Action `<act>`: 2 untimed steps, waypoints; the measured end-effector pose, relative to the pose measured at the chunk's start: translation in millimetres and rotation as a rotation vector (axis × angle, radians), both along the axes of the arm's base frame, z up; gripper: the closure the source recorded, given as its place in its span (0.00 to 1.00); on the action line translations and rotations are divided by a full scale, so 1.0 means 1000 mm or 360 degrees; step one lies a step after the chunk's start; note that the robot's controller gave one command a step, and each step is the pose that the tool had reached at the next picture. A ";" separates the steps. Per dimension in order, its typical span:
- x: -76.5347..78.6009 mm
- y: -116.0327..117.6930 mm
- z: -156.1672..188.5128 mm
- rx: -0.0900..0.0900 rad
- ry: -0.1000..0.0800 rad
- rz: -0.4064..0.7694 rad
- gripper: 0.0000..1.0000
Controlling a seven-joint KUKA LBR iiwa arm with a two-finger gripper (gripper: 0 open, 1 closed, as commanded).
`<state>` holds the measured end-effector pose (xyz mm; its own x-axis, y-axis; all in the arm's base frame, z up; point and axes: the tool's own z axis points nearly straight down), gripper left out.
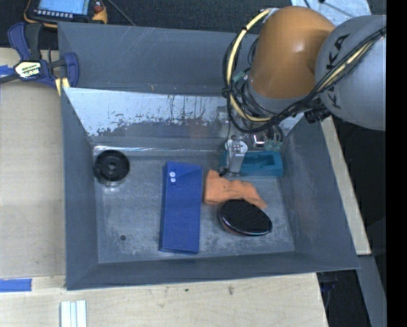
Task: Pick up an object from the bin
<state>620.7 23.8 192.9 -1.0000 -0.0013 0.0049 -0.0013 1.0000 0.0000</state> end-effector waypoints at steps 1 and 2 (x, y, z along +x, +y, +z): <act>0.000 0.000 0.002 0.0000 -0.0005 0.0000 0.00; 0.005 -0.001 -0.010 0.0000 -0.0020 0.0158 0.00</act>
Offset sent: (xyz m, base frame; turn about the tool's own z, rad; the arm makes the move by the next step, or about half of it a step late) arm 0.0072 -0.0047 -0.0418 -0.2520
